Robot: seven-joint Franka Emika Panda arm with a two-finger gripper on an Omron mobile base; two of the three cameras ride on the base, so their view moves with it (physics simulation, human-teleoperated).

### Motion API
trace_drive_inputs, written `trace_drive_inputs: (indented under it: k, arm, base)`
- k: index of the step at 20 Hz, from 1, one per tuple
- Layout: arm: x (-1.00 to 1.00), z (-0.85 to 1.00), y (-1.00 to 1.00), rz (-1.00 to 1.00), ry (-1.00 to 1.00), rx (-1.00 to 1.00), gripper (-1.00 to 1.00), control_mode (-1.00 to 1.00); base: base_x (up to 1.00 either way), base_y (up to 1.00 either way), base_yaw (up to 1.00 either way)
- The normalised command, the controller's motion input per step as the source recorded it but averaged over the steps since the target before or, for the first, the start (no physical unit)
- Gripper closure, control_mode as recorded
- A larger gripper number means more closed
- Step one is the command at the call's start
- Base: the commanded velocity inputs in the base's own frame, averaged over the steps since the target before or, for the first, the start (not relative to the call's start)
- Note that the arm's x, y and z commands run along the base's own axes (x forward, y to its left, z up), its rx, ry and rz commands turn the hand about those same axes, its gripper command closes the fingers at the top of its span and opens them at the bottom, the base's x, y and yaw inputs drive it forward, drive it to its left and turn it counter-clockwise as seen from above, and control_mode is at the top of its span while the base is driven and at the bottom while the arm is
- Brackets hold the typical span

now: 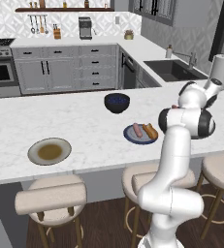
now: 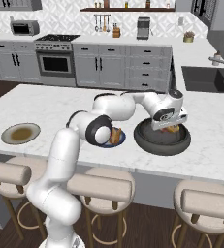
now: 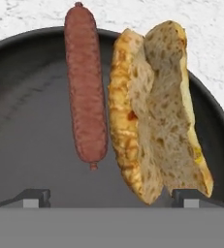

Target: Place one bun and one sausage from the bowl on each plate.

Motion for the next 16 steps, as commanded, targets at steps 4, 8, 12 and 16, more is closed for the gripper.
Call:
trace_drive_inputs:
  k: [4, 8, 12, 16]
  arm:
    - [0.07, -0.07, -0.27, 0.1, 0.0, -0.01, -1.0, -1.0]
    - [0.16, -0.01, -0.15, 0.07, 0.0, 0.0, -1.0, -1.0]
    - [0.16, -0.01, 0.0, 0.02, 0.0, -0.02, -1.0, -1.0]
    - [0.06, 0.0, 0.04, 0.0, 0.0, -0.02, -1.0, -1.0]
  base:
    - [0.0, 0.0, 0.0]
    - [0.0, 0.0, 0.0]
    - [0.0, 0.0, 0.0]
    - [0.0, 0.0, 0.0]
